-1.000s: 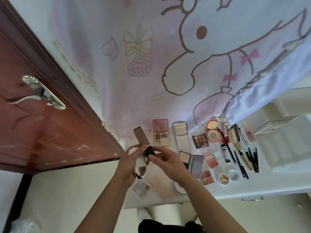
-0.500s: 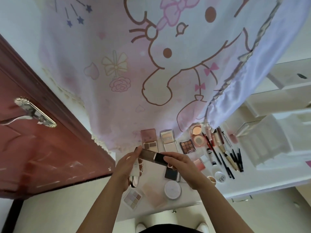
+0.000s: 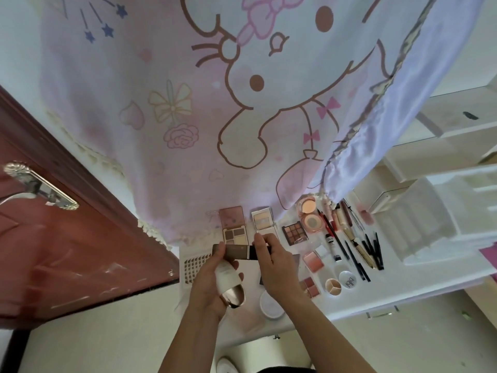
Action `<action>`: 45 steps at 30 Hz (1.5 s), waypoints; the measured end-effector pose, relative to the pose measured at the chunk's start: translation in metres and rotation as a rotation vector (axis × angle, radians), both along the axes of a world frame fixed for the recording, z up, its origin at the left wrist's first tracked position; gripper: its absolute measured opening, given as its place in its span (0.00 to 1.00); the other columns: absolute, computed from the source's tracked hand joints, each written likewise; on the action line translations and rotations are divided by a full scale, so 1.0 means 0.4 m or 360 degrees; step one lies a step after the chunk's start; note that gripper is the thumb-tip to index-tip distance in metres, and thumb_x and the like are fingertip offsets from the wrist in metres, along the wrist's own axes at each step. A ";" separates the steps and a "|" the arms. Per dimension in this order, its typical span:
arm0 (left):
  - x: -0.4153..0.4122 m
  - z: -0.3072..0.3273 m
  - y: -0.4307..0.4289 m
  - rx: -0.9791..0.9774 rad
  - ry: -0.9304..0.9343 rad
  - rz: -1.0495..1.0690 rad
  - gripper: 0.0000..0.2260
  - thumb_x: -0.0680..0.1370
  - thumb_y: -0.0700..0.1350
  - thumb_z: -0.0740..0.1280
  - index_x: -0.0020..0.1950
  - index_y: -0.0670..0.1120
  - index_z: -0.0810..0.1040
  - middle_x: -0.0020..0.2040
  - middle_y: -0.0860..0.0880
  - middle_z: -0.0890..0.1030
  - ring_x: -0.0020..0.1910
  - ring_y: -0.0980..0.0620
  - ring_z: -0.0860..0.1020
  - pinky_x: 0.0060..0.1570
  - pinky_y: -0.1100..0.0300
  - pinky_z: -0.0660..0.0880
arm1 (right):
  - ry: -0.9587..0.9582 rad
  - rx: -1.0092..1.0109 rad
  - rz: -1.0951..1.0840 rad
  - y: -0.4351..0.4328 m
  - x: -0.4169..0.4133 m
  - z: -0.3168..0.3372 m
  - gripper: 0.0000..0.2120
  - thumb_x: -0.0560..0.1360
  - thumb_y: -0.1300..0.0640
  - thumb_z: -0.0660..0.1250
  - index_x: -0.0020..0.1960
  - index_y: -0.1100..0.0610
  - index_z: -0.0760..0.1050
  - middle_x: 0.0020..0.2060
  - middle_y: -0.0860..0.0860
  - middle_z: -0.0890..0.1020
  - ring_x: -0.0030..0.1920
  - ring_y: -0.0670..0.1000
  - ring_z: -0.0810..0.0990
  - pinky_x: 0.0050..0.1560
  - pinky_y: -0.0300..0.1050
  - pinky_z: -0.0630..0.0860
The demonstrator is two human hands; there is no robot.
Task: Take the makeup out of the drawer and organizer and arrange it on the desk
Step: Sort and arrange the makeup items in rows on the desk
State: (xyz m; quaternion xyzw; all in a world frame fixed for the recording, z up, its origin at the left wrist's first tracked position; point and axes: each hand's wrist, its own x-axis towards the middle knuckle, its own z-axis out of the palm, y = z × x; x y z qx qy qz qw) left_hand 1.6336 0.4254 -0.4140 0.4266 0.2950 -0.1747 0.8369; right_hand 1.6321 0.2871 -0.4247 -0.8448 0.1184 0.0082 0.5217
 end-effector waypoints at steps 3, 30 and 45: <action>0.014 -0.004 0.003 -0.0064 0.0092 0.0082 0.05 0.74 0.48 0.70 0.44 0.48 0.79 0.37 0.49 0.80 0.37 0.53 0.76 0.39 0.54 0.72 | -0.0059 -0.0068 0.0005 0.009 -0.003 0.000 0.16 0.82 0.41 0.54 0.47 0.51 0.72 0.28 0.47 0.76 0.28 0.44 0.75 0.31 0.37 0.66; 0.023 -0.063 0.157 0.0203 0.0187 -0.0028 0.14 0.75 0.51 0.71 0.55 0.44 0.81 0.42 0.45 0.83 0.40 0.49 0.79 0.39 0.53 0.77 | 0.0665 0.0835 0.0412 0.030 0.033 0.002 0.12 0.76 0.43 0.70 0.55 0.48 0.81 0.37 0.50 0.83 0.32 0.52 0.80 0.28 0.40 0.70; 0.038 -0.193 0.175 0.0146 0.0611 -0.0058 0.06 0.77 0.41 0.70 0.52 0.41 0.78 0.44 0.40 0.81 0.37 0.48 0.77 0.35 0.54 0.76 | 0.0458 -0.0405 0.0259 0.069 0.167 -0.116 0.11 0.73 0.47 0.67 0.43 0.53 0.83 0.33 0.49 0.84 0.32 0.50 0.83 0.38 0.46 0.82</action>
